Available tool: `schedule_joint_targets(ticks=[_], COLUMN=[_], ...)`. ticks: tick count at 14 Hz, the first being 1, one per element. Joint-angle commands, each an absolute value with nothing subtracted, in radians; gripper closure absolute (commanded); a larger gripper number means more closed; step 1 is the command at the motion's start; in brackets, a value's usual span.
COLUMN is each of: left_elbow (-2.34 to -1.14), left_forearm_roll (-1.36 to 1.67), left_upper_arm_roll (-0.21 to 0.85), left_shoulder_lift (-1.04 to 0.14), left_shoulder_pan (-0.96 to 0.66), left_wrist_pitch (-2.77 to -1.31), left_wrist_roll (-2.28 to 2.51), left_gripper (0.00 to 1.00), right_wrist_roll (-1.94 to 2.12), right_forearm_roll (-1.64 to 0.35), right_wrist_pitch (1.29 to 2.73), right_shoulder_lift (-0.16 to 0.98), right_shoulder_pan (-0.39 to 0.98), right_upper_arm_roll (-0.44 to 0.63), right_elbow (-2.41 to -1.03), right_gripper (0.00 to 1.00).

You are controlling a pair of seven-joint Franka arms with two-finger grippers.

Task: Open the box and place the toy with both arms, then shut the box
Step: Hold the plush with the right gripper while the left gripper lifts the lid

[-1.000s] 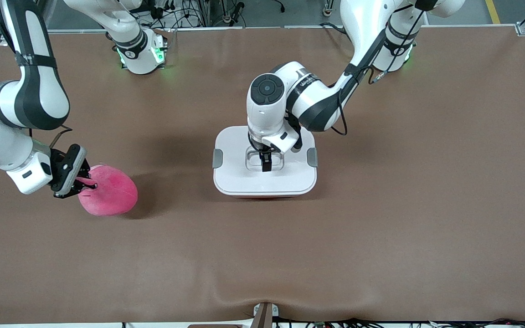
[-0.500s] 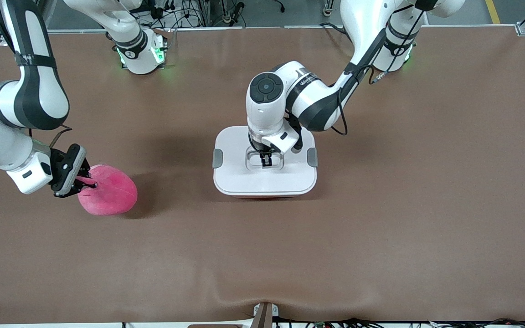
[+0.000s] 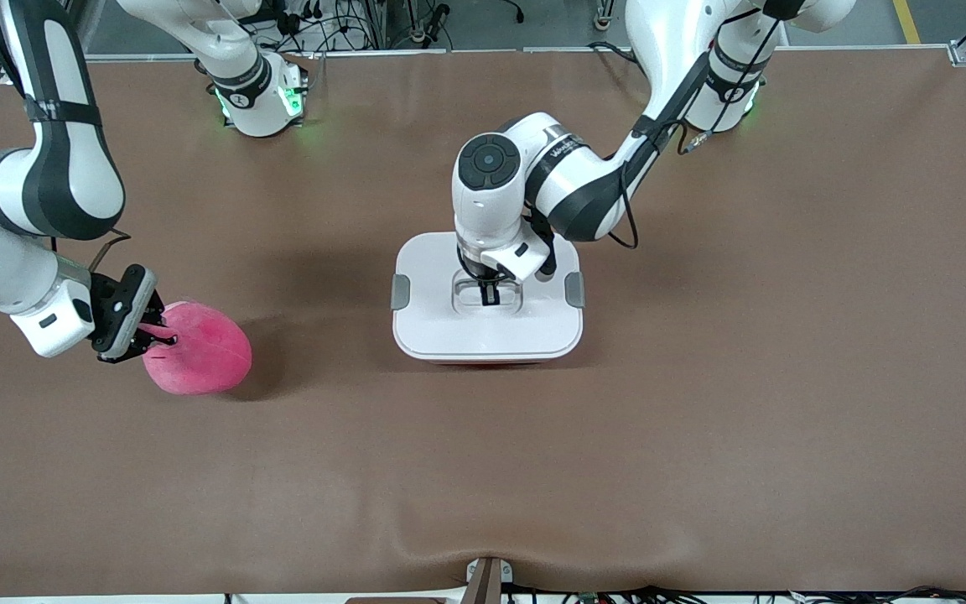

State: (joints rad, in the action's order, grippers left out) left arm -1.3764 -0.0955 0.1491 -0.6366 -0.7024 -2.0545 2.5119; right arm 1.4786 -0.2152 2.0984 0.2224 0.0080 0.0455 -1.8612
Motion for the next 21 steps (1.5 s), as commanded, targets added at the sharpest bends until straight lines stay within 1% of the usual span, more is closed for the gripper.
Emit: schedule_joint_targets(ticks=[1, 3, 6, 11, 12, 13, 14, 17, 21], left_elbow=[-1.376, -1.376, -1.376, -1.379, -1.379, -1.379, -1.379, -1.379, -1.376], left_forearm_roll=[-0.117, -0.117, -0.118, -0.118, -0.118, -0.118, -0.117, -0.117, -0.114], left_upper_arm_roll=[0.144, 0.144, 0.147, 0.149, 0.149, 0.149, 0.150, 0.150, 0.150], left_shoulder_lift=[-0.634, -0.634, -0.634, -0.634, -0.634, -0.632, -0.632, -0.632, -0.626], left_shoulder_pan=[-0.710, -0.712, -0.712, -0.712, -0.712, -0.712, -0.712, -0.712, -0.710], left_wrist_pitch=[-2.042, -2.040, -2.040, -2.040, -2.040, -2.040, -2.040, -2.040, -2.040], left_wrist_roll=[2.516, 2.517, 2.514, 2.508, 2.508, 2.493, 2.471, 2.462, 2.444], left_gripper=[0.76, 0.76, 0.85, 0.92, 0.97, 0.97, 1.00, 1.00, 1.00], right_wrist_roll=[1.486, 1.471, 1.386, 1.099, 1.041, 0.975, 0.919, 0.835, 0.649], right_forearm_roll=[-0.232, -0.241, -0.267, -0.313, -0.313, -0.314, -0.314, -0.314, -0.330], right_wrist_pitch=[2.080, 2.080, 2.053, 1.953, 1.927, 1.913, 1.911, 1.907, 1.838], right_shoulder_lift=[0.229, 0.229, 0.227, 0.229, 0.229, 0.229, 0.229, 0.229, 0.227], right_shoulder_pan=[0.000, 0.006, 0.008, 0.034, 0.043, 0.046, 0.048, 0.078, 0.089], right_upper_arm_roll=[0.041, 0.041, 0.040, 0.040, 0.040, 0.040, 0.040, 0.040, 0.038], right_elbow=[-1.839, -1.824, -1.809, -1.727, -1.712, -1.697, -1.683, -1.677, -1.648], right_gripper=[1.00, 1.00, 1.00, 1.00, 1.00, 1.00, 1.00, 1.00, 1.00])
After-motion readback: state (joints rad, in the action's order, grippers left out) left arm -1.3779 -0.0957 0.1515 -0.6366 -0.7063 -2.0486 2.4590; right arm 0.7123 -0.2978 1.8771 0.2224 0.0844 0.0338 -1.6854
